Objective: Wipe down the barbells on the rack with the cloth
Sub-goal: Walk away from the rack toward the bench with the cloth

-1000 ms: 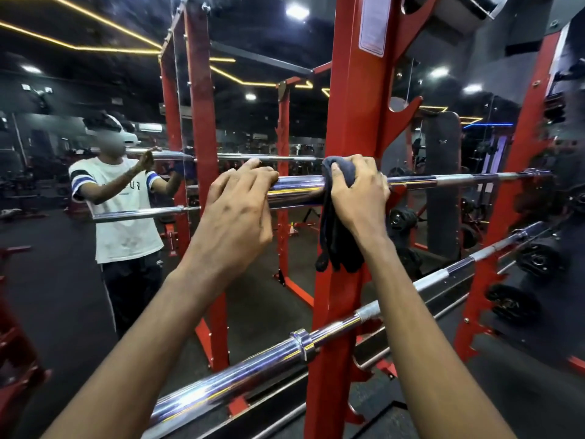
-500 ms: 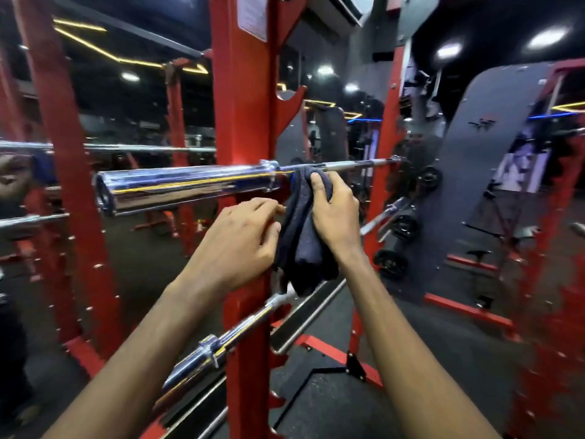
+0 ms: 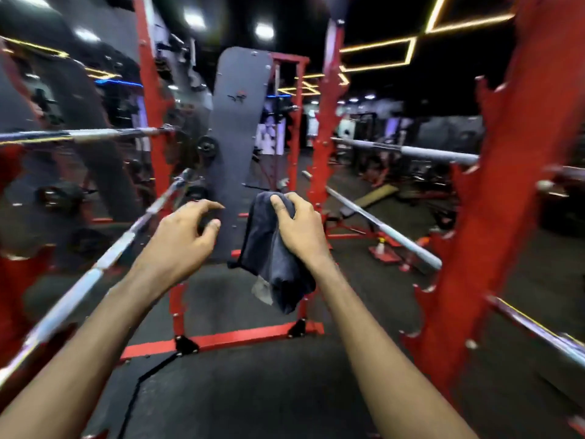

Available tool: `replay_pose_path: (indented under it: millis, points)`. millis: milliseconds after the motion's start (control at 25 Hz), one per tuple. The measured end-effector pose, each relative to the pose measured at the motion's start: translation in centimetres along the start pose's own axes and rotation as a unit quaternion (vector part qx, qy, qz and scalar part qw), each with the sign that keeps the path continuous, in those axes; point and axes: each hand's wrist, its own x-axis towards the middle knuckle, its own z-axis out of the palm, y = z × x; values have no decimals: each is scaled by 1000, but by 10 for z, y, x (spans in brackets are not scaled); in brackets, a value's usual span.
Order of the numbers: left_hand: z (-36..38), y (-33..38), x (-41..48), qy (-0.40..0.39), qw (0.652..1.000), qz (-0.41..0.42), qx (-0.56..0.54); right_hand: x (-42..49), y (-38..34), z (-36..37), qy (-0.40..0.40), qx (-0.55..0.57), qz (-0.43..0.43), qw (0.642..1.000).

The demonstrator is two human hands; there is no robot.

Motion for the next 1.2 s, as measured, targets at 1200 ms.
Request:
replay_pose_path:
  millis: [1200]
  points:
    - [245, 462, -101, -285, 801, 353, -391, -311, 56, -490, 380, -353, 285, 806]
